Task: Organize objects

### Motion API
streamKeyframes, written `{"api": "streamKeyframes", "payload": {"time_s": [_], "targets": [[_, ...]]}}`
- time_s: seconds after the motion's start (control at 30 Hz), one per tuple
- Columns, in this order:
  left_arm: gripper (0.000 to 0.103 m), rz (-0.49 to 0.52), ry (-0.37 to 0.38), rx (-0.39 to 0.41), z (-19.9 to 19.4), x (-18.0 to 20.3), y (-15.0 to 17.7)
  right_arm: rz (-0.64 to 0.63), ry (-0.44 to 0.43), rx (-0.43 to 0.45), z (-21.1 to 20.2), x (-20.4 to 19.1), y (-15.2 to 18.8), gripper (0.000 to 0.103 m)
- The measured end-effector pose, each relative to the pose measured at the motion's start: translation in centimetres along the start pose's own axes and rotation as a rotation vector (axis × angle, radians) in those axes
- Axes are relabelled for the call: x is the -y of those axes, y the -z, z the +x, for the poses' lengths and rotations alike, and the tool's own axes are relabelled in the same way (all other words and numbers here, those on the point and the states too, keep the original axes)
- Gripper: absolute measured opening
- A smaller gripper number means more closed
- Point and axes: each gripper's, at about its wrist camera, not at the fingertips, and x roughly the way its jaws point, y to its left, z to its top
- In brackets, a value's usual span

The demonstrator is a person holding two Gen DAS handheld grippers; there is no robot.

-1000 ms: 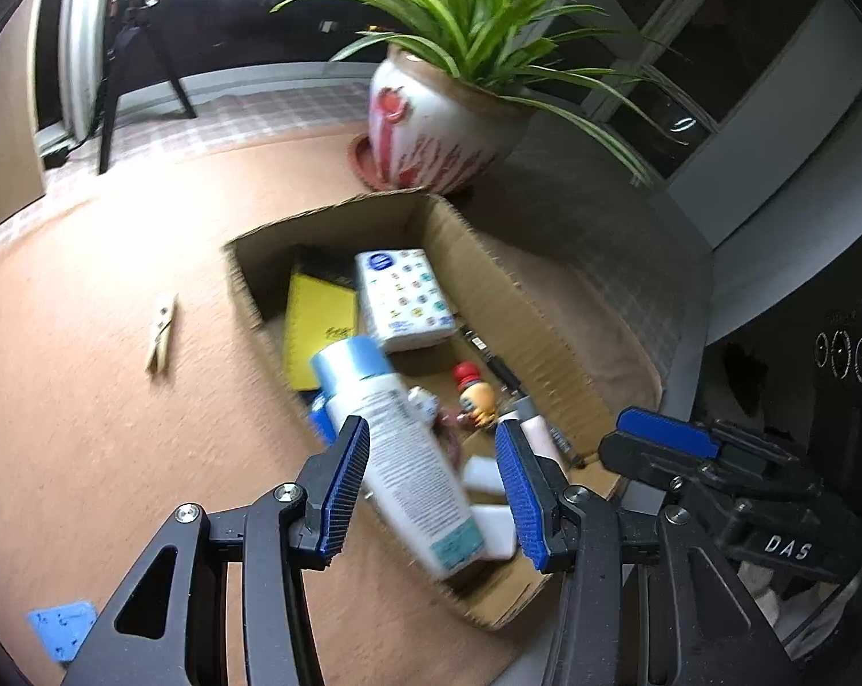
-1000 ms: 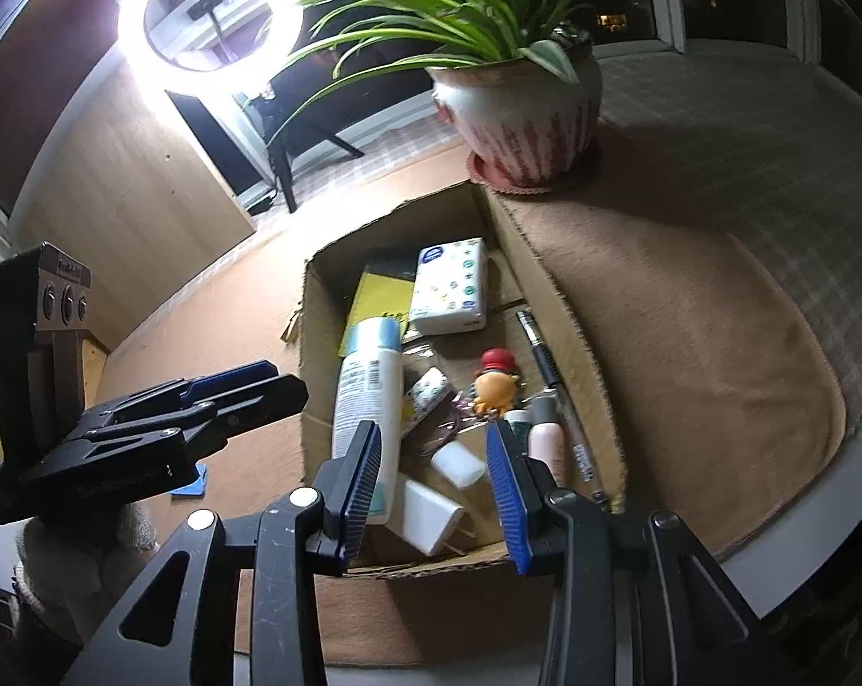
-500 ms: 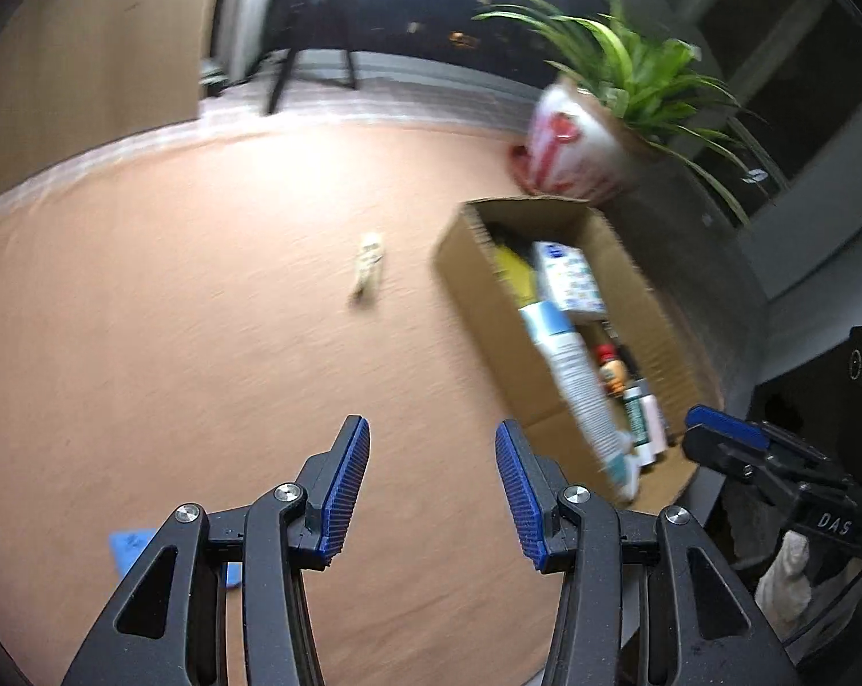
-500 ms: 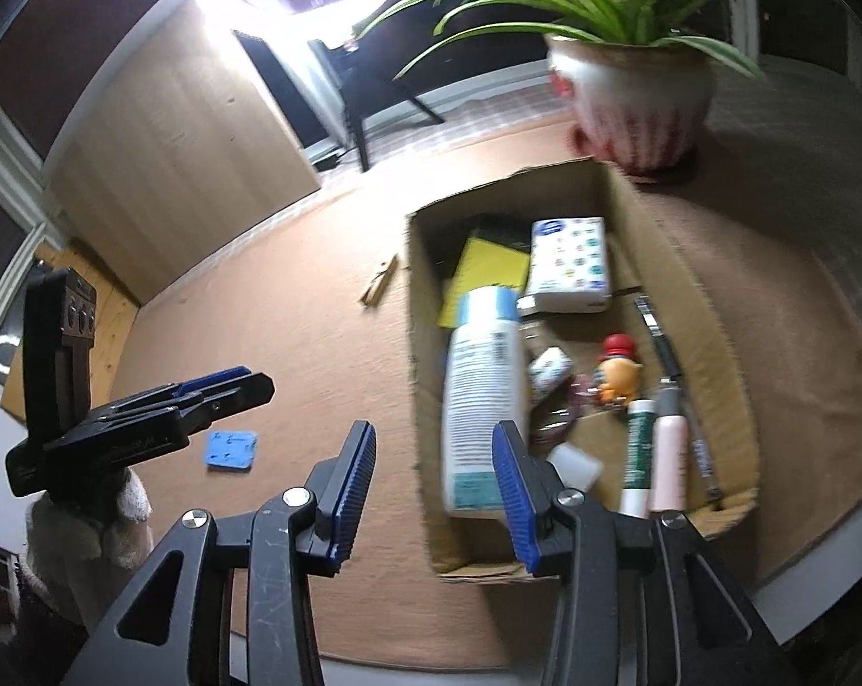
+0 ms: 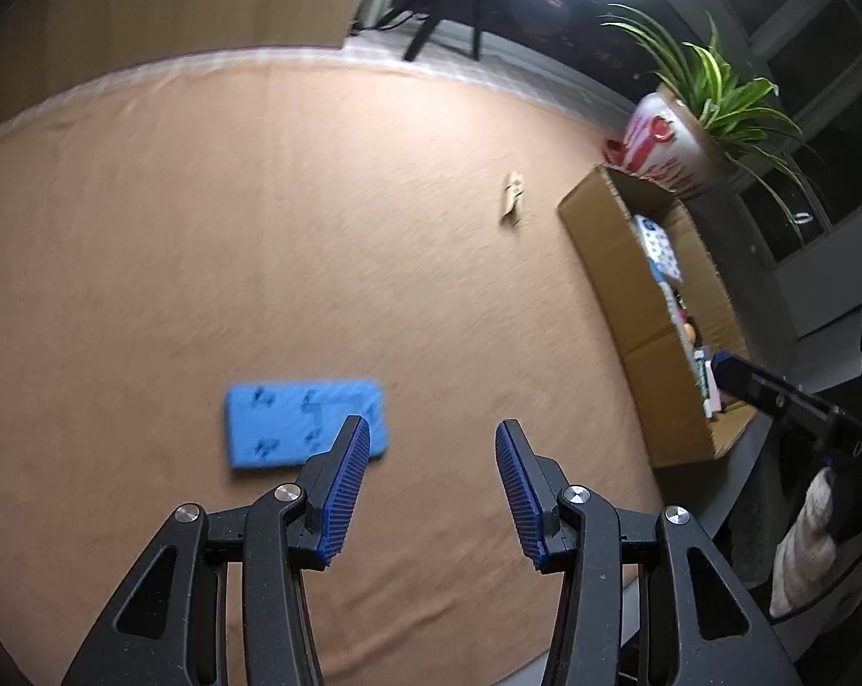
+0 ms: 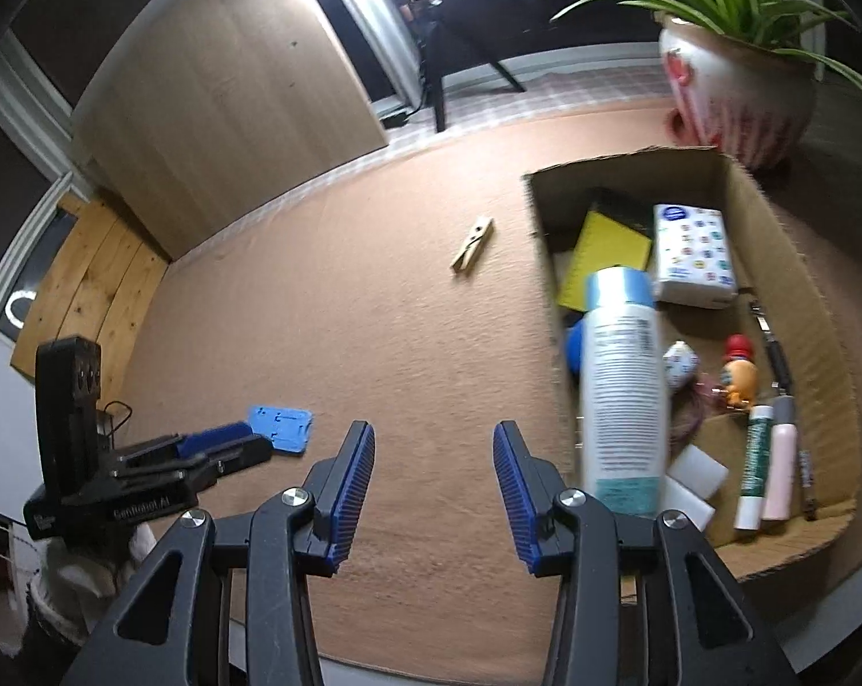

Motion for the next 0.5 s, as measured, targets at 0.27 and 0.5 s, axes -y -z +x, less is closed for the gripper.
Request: {"api": "streamKeyframes", "payload": {"time_s": [0.27, 0.5], "targets": [[0.05, -0.071, -0.007, -0.045, 0.6, -2.9, 3.1, -0.036, -0.031, -0.059, 2.7, -2.6, -0.2, 0.041], [0.049, -0.177, 0.025, -0.038, 1.3, -5.7, 2.5, -0.011, -0.052, -0.107, 4.9, -3.3, -1.0, 0.041]]}}
